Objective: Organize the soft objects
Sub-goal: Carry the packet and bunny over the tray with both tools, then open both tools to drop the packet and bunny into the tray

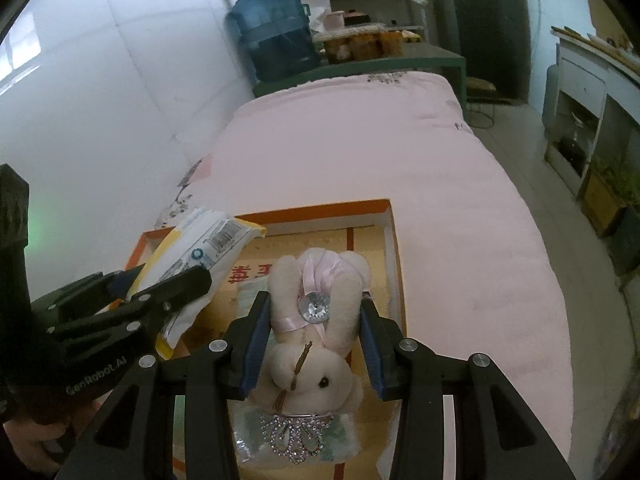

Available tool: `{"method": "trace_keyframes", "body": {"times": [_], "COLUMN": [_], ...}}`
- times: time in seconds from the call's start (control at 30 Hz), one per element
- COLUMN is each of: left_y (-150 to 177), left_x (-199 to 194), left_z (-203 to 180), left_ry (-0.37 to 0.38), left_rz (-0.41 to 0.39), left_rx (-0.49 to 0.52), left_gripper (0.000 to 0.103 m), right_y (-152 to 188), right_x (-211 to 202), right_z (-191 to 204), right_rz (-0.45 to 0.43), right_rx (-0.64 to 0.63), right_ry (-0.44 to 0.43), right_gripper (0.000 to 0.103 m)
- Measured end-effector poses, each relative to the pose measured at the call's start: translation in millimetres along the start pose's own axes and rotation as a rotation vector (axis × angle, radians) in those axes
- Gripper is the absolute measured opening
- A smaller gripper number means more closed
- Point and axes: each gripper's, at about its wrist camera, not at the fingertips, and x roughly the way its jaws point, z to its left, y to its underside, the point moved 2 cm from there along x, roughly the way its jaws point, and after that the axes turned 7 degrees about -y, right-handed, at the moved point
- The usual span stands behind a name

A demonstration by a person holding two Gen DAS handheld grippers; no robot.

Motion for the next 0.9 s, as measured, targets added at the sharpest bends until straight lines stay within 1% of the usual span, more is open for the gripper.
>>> {"method": "trace_keyframes", "body": {"times": [0.27, 0.47, 0.67, 0.9], "left_y": [7.6, 8.8, 9.6, 7.7], "left_x": [16.7, 19.4, 20.2, 12.2], "left_z": [-2.3, -3.6, -5.0, -0.6], "left_ry": [-0.002, -0.007, -0.004, -0.018], "left_rz": [0.037, 0.037, 0.034, 0.000], "left_rx": [0.012, 0.018, 0.027, 0.004], "left_gripper": [0.044, 0.045, 0.047, 0.054], "right_y": [6.8, 9.1, 10.7, 13.6], "right_x": [14.6, 18.2, 17.8, 12.6], "right_z": [-7.6, -6.7, -6.4, -3.6], "right_rz": [0.032, 0.043, 0.042, 0.023], "right_rx": [0.007, 0.004, 0.001, -0.013], "right_ry": [0.009, 0.005, 0.003, 0.016], "right_gripper": [0.044, 0.045, 0.052, 0.062]}}
